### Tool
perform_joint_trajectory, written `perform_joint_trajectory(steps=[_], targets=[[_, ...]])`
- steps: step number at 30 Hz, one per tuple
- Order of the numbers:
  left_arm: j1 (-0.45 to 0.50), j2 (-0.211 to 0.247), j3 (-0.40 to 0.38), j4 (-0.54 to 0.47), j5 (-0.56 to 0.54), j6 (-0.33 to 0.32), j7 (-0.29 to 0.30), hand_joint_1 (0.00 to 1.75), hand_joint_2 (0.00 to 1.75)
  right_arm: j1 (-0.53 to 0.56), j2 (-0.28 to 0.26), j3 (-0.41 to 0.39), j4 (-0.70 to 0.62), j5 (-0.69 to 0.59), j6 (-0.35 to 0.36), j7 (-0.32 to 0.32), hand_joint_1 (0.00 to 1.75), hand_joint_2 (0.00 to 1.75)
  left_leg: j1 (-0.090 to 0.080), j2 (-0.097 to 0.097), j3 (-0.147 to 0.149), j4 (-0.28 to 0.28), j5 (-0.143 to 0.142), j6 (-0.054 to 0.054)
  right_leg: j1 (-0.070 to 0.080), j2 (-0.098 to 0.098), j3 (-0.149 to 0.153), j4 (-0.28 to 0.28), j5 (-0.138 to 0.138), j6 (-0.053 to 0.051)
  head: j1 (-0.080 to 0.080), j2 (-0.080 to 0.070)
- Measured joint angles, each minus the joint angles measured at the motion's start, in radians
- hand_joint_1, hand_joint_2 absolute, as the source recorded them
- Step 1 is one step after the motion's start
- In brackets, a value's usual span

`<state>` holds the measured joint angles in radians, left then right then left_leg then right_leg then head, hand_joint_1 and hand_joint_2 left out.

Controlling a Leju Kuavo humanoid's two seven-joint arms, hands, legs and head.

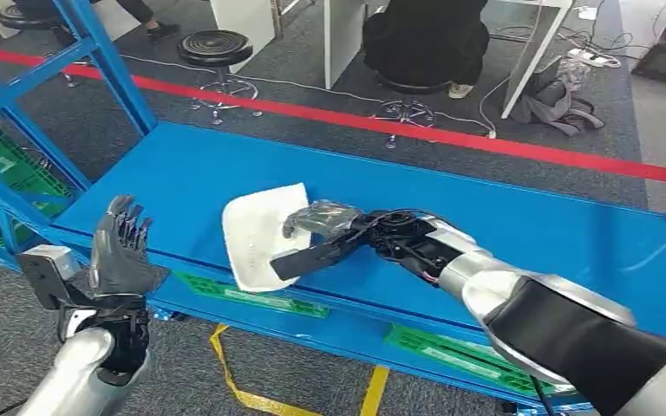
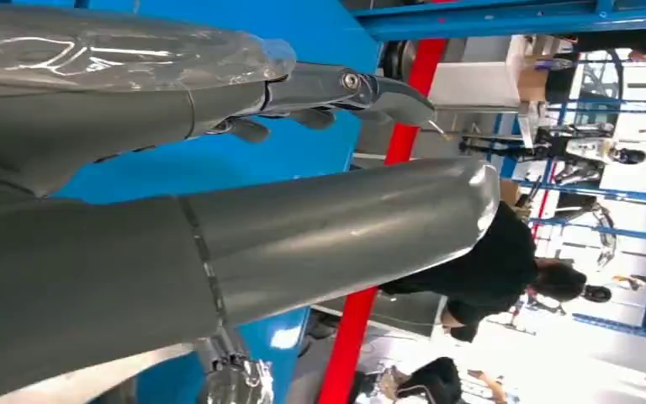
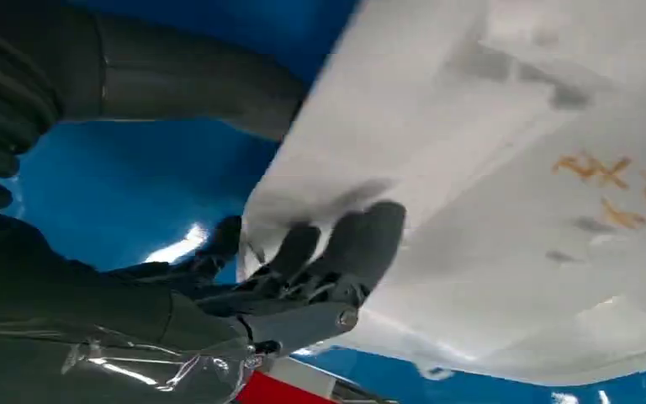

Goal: Take the parts from the cabinet and place them on the table.

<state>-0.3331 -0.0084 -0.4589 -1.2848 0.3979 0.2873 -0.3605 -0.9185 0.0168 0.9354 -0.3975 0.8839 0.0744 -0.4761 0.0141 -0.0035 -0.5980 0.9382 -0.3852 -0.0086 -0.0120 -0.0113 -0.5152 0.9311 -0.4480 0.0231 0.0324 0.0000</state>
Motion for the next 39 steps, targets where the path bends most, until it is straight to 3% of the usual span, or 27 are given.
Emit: perform_joint_trajectory(steps=[26, 34, 39], targets=[[0.000, 0.000, 0.000, 0.000, 0.012, 0.000, 0.003, 0.00, 0.00, -0.020, 0.000, -0.026, 0.001, -0.043, 0.027, -0.002, 1.75, 1.75, 0.000, 0.000, 0.003, 0.000, 0.000, 0.000, 0.000, -0.001, 0.003, 0.000, 0.000, 0.000, 0.000, 0.000], [0.002, 0.002, 0.000, 0.000, 0.010, 0.009, 0.006, 0.00, 0.00, -0.038, -0.002, -0.098, -0.006, -0.240, 0.139, 0.041, 1.75, 1.75, 0.000, 0.000, 0.003, 0.000, 0.000, 0.000, 0.000, 0.000, 0.003, 0.000, 0.000, 0.000, 0.000, 0.000], [0.003, 0.004, 0.000, 0.000, 0.007, 0.011, 0.011, 0.00, 0.00, -0.043, -0.013, -0.145, -0.014, -0.269, 0.154, 0.056, 1.75, 1.75, 0.000, 0.000, 0.003, 0.001, 0.000, 0.000, 0.000, 0.000, 0.003, 0.000, 0.000, 0.000, 0.000, 0.000]])
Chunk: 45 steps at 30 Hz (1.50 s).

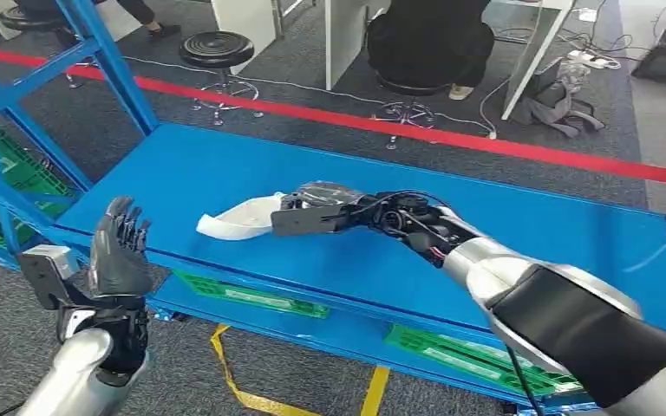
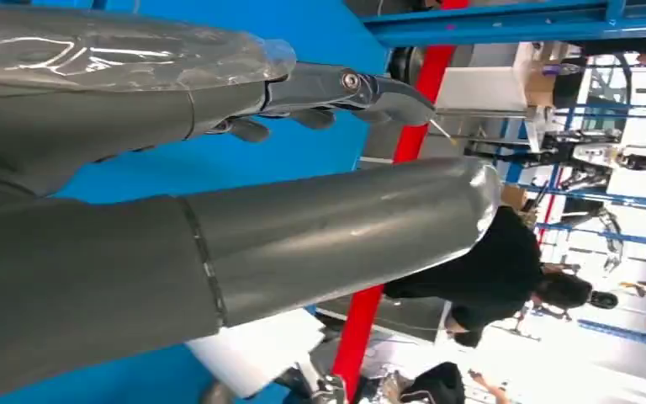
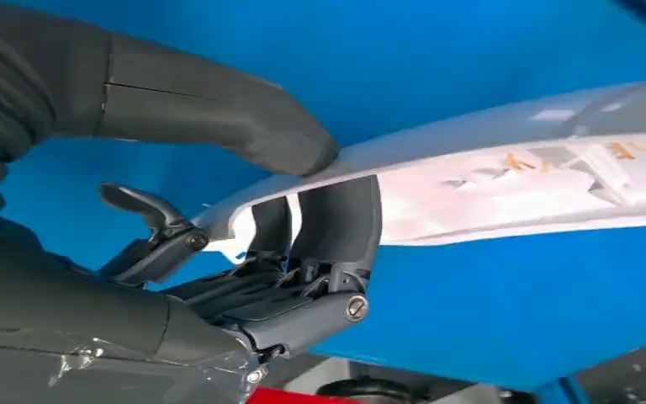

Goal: Take the parts from the cabinet and place them on the table.

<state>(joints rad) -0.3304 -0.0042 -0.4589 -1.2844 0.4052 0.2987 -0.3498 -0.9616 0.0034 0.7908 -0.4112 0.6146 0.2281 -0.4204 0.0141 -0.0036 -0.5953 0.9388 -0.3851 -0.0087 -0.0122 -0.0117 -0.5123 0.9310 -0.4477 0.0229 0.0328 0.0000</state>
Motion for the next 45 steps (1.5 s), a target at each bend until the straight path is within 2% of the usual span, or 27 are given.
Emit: perform_joint_trajectory(steps=[9, 16, 32, 34, 37, 42, 45], targets=[[0.000, 0.000, 0.000, 0.000, -0.002, -0.006, 0.000, 0.00, 0.00, 0.004, -0.006, -0.030, -0.002, 0.021, -0.002, 0.007, 1.75, 1.75, 0.001, 0.000, 0.000, 0.000, 0.000, 0.000, 0.000, 0.000, -0.001, 0.000, 0.000, 0.000, 0.000, 0.000], [0.000, 0.000, 0.000, 0.000, -0.008, -0.013, 0.008, 0.00, 0.00, 0.031, -0.007, -0.029, -0.003, 0.036, 0.052, 0.003, 1.75, 1.75, 0.001, 0.000, 0.000, 0.000, 0.000, 0.000, 0.001, 0.001, 0.000, 0.000, 0.000, 0.000, 0.000, 0.000], [0.000, 0.002, 0.000, 0.000, -0.011, -0.013, 0.014, 0.00, 0.00, 0.048, -0.006, -0.028, -0.016, 0.021, 0.074, 0.005, 1.75, 1.75, 0.001, 0.000, 0.000, 0.000, 0.000, 0.000, 0.001, 0.001, 0.000, 0.000, 0.000, 0.000, 0.000, 0.000], [0.000, 0.002, 0.000, 0.000, -0.013, -0.013, 0.018, 0.00, 0.00, 0.057, -0.007, -0.028, -0.026, -0.033, 0.081, 0.020, 1.75, 1.75, 0.001, 0.000, 0.001, 0.000, 0.000, 0.000, 0.001, 0.001, 0.000, 0.000, 0.000, 0.000, 0.000, 0.000], [0.001, 0.003, 0.000, 0.000, -0.016, -0.008, 0.018, 0.00, 0.00, 0.056, -0.008, -0.043, -0.041, -0.186, 0.101, 0.050, 1.75, 1.75, 0.001, 0.001, 0.001, 0.000, 0.000, 0.000, 0.001, 0.001, 0.000, 0.000, 0.000, 0.000, 0.000, 0.000], [0.007, 0.006, 0.000, 0.000, -0.019, -0.008, 0.018, 0.00, 0.00, 0.032, -0.037, -0.113, -0.093, -0.409, 0.105, 0.091, 1.75, 1.75, 0.001, 0.000, 0.001, 0.000, 0.000, 0.000, 0.001, 0.001, 0.000, 0.000, 0.000, 0.000, -0.001, 0.000], [0.008, 0.008, 0.000, 0.000, -0.019, -0.008, 0.016, 0.00, 0.00, 0.021, -0.057, -0.154, -0.136, -0.485, 0.105, 0.117, 1.75, 1.75, 0.001, 0.000, 0.000, 0.000, 0.000, 0.000, 0.000, 0.000, 0.000, 0.000, 0.000, 0.000, 0.000, 0.000]])
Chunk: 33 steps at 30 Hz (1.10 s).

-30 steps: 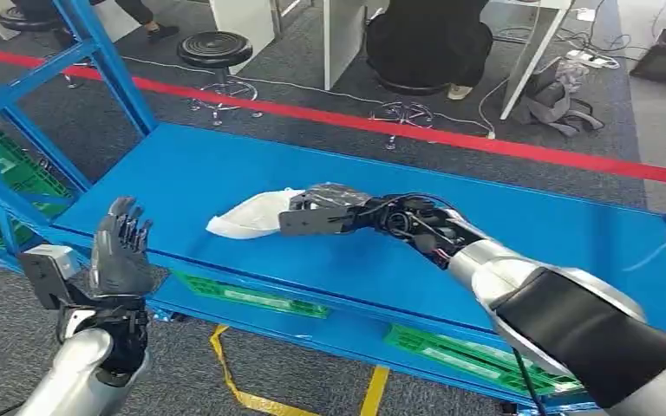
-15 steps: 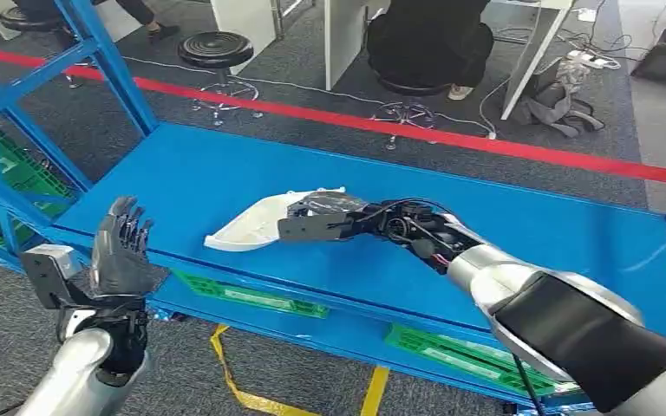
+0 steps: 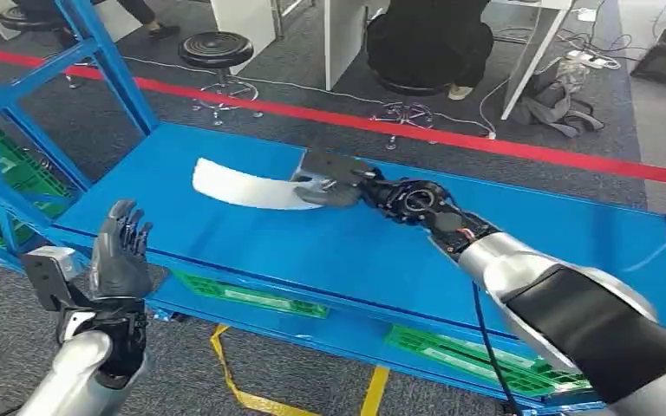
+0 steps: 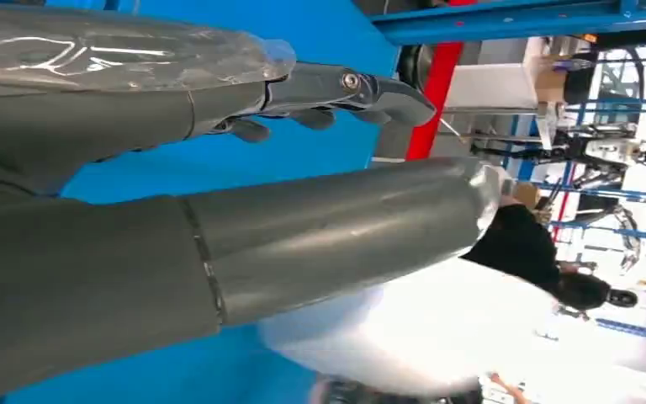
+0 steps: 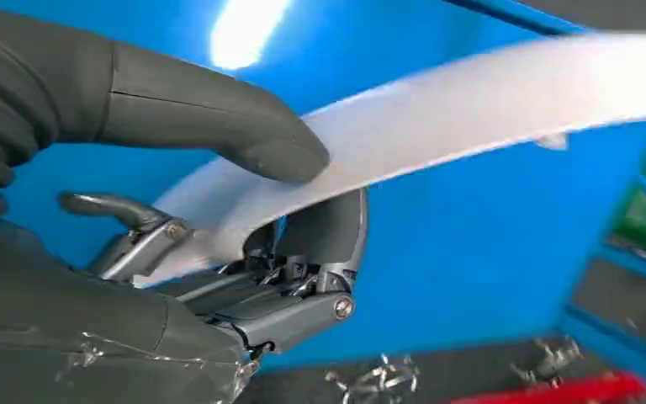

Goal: Take the parts from the cabinet and place them on the table.

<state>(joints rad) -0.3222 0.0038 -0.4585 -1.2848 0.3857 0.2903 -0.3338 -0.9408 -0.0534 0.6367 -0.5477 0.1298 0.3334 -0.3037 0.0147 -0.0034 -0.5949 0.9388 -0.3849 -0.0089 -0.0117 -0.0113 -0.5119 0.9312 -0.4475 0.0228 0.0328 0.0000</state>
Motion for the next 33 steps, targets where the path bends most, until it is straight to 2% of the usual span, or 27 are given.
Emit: perform_joint_trajectory(steps=[9, 22, 28, 33], targets=[[0.001, 0.008, 0.001, 0.000, -0.002, 0.009, -0.006, 0.00, 0.00, -0.007, -0.047, -0.091, -0.111, -0.116, -0.022, 0.009, 1.75, 1.75, 0.000, 0.000, 0.000, 0.000, 0.000, 0.000, 0.000, 0.001, -0.001, 0.000, 0.000, 0.000, 0.000, 0.000], [0.005, 0.012, 0.003, -0.001, -0.023, 0.011, 0.005, 0.00, 0.00, 0.012, -0.072, -0.147, -0.211, -0.230, -0.035, 0.036, 1.75, 1.75, 0.001, 0.000, 0.000, 0.000, 0.000, 0.000, 0.001, 0.001, -0.001, 0.000, 0.000, 0.000, 0.000, 0.000], [0.013, 0.014, 0.009, -0.003, -0.030, 0.018, 0.005, 0.00, 0.00, 0.089, -0.079, -0.197, -0.322, -0.405, -0.051, 0.086, 1.75, 1.75, 0.001, 0.000, 0.000, 0.000, 0.000, 0.000, 0.001, 0.000, 0.000, 0.000, 0.000, 0.000, 0.000, 0.000], [0.014, 0.014, 0.010, -0.003, -0.030, 0.022, 0.005, 0.00, 0.00, 0.162, -0.084, -0.234, -0.436, -0.455, -0.065, 0.105, 1.75, 1.75, 0.001, 0.000, -0.001, 0.000, 0.000, 0.000, 0.001, 0.000, -0.001, 0.000, 0.000, 0.000, 0.000, 0.000]])
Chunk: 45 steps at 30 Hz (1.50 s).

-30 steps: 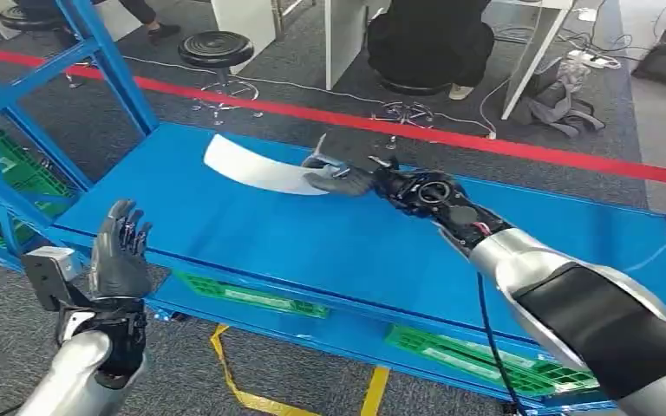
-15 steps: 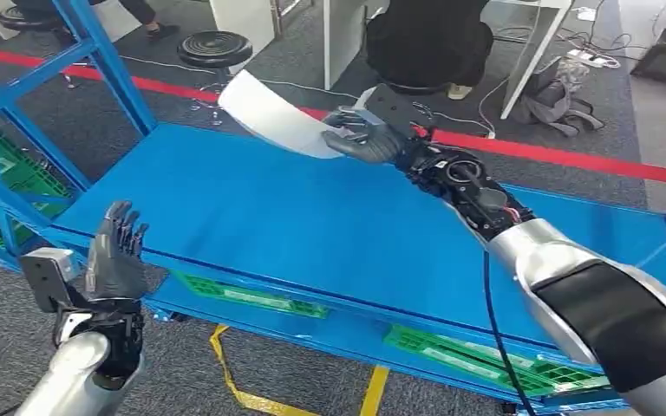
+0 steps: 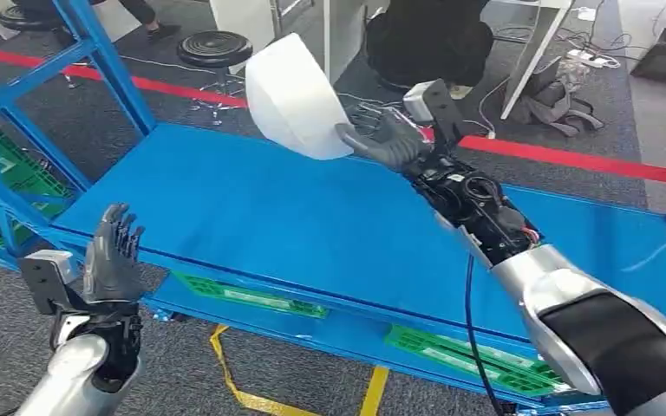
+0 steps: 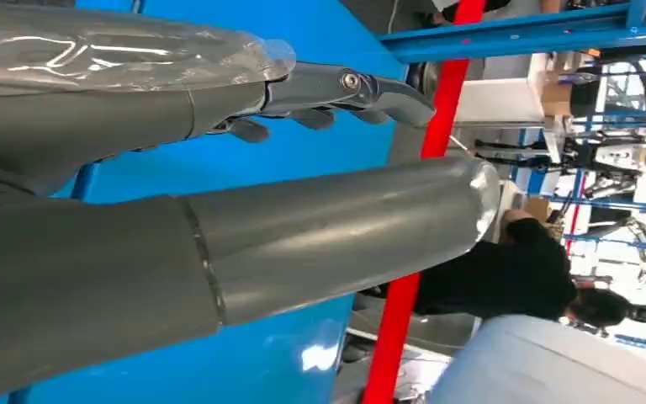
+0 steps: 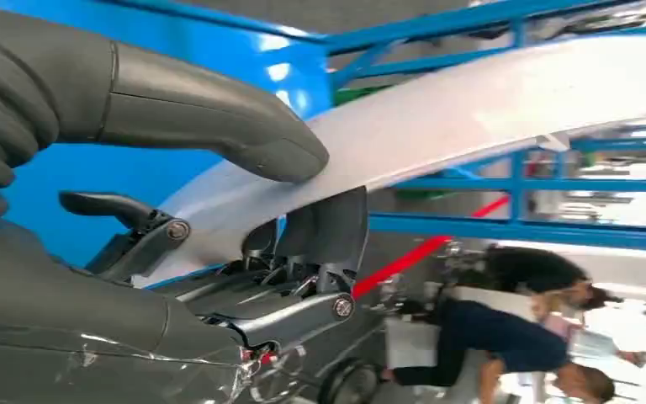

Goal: Take the parts from the cabinet and place them on the table.

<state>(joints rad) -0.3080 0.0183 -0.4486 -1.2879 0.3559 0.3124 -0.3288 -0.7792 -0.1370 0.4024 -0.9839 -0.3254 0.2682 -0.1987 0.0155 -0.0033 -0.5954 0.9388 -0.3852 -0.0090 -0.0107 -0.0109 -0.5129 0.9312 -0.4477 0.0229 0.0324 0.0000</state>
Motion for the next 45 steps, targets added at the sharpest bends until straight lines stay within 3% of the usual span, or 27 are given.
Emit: perform_joint_trajectory(steps=[10, 11, 16, 24, 36, 45], targets=[[0.013, -0.001, 0.000, -0.014, -0.015, -0.002, 0.001, 0.00, 0.00, 0.125, 0.000, -0.033, -0.253, -0.035, -0.056, 0.068, 1.75, 1.75, 0.000, 0.000, 0.000, 0.000, 0.000, 0.000, 0.000, 0.000, 0.000, 0.000, 0.000, 0.000, 0.000, 0.000], [0.015, -0.001, 0.000, -0.016, -0.019, -0.005, 0.005, 0.00, 1.75, 0.140, 0.000, -0.036, -0.283, -0.040, -0.063, 0.082, 1.75, 1.75, 0.000, 0.000, 0.000, 0.000, 0.000, 0.000, 0.000, 0.000, 0.000, 0.000, 0.000, 0.000, 0.000, 0.000], [0.024, -0.003, 0.000, -0.028, -0.033, -0.011, 0.018, 0.00, 1.75, 0.210, 0.000, -0.046, -0.463, -0.058, -0.103, 0.154, 1.75, 1.75, 0.000, 0.000, 0.000, 0.000, 0.000, 0.000, 0.000, 0.000, 0.000, 0.000, 0.000, 0.000, 0.001, 0.000], [0.042, -0.003, 0.000, -0.057, -0.047, -0.016, 0.021, 0.00, 1.75, 0.284, -0.008, -0.066, -0.689, -0.084, -0.134, 0.199, 1.75, 1.75, 0.000, 0.000, 0.000, 0.000, 0.000, 0.000, 0.000, 0.000, 0.000, 0.000, -0.001, 0.000, 0.000, 0.000], [0.047, -0.005, 0.000, -0.083, -0.101, -0.010, 0.011, 0.00, 1.75, 0.335, -0.014, -0.067, -0.848, -0.051, -0.142, 0.212, 1.75, 1.75, 0.000, 0.000, 0.000, 0.000, 0.000, 0.000, 0.000, 0.000, 0.000, 0.000, -0.001, 0.000, 0.001, 0.000], [0.055, -0.011, 0.000, -0.086, -0.113, 0.005, -0.036, 0.00, 1.75, 0.356, -0.014, -0.067, -0.906, -0.049, -0.143, 0.215, 1.75, 1.75, 0.000, 0.000, 0.000, 0.000, -0.001, 0.000, 0.000, 0.000, 0.000, 0.000, -0.001, -0.001, 0.000, 0.000]])
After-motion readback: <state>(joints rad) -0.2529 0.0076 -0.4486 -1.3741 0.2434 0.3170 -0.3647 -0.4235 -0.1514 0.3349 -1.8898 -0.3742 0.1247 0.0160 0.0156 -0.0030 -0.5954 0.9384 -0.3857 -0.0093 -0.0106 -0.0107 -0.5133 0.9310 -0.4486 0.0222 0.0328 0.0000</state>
